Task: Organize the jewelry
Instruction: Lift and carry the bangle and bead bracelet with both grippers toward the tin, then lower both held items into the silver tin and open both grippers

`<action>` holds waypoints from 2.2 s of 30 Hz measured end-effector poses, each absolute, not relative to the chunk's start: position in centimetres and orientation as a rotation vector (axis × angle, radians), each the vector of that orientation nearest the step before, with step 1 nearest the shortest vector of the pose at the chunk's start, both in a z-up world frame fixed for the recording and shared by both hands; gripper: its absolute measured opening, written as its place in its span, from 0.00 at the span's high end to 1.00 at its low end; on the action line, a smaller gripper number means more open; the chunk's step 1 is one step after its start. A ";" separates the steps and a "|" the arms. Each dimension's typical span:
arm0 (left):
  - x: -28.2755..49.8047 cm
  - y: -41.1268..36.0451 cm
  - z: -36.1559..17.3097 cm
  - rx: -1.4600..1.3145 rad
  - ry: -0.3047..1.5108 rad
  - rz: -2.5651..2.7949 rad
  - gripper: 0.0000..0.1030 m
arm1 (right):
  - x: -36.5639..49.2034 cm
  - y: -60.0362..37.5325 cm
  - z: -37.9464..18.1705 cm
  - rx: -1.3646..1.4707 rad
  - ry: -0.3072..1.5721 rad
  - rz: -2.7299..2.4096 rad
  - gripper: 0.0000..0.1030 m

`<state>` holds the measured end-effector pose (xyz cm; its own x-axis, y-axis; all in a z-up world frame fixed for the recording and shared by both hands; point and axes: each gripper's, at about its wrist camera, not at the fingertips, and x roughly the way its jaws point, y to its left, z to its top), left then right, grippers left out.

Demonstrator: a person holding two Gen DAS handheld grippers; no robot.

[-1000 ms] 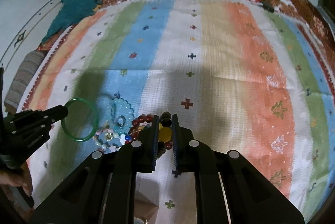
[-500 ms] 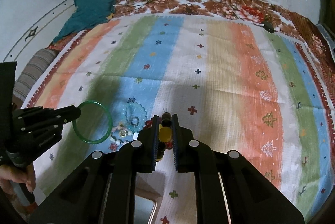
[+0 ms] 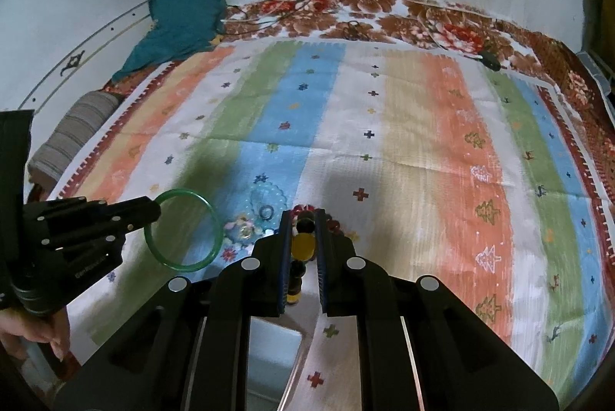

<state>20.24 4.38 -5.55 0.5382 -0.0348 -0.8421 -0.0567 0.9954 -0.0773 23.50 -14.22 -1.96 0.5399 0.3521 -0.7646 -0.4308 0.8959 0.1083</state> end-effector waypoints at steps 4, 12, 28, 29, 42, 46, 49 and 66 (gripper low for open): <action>19.1 4.0 -5.1 -0.092 0.991 0.004 0.92 | 22.2 -14.1 -1.6 -0.101 0.871 0.480 0.88; 17.4 3.5 -4.5 -0.087 0.976 -0.004 0.92 | 19.8 -14.3 -0.6 -0.106 0.843 0.502 0.88; 13.9 2.1 -3.6 -0.068 0.956 -0.027 0.92 | 16.5 -14.2 -1.0 -0.127 0.851 0.533 0.88; 13.6 2.0 -3.6 -0.066 0.956 -0.029 0.92 | 16.4 -14.2 -1.0 -0.128 0.854 0.533 0.88; 12.6 1.5 -4.8 -0.075 1.012 -0.016 0.74 | 15.9 -15.4 -1.8 -0.104 0.890 0.480 0.76; 12.8 2.4 -4.7 -0.094 1.009 0.020 0.70 | 16.5 -15.8 -2.2 -0.105 0.906 0.452 0.68; 12.9 3.0 -4.6 -0.109 1.008 0.038 0.65 | 16.7 -16.0 -2.4 -0.103 0.914 0.447 0.64; 14.0 3.5 -4.7 -0.108 1.013 0.064 0.39 | 18.3 -16.1 -2.9 -0.121 0.932 0.409 0.42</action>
<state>13.99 3.52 -4.69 0.5280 0.0034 -0.8493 -0.1035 0.9928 -0.0604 18.26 -16.11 -2.91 0.5260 0.2893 -0.7997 -0.3929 0.9167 0.0732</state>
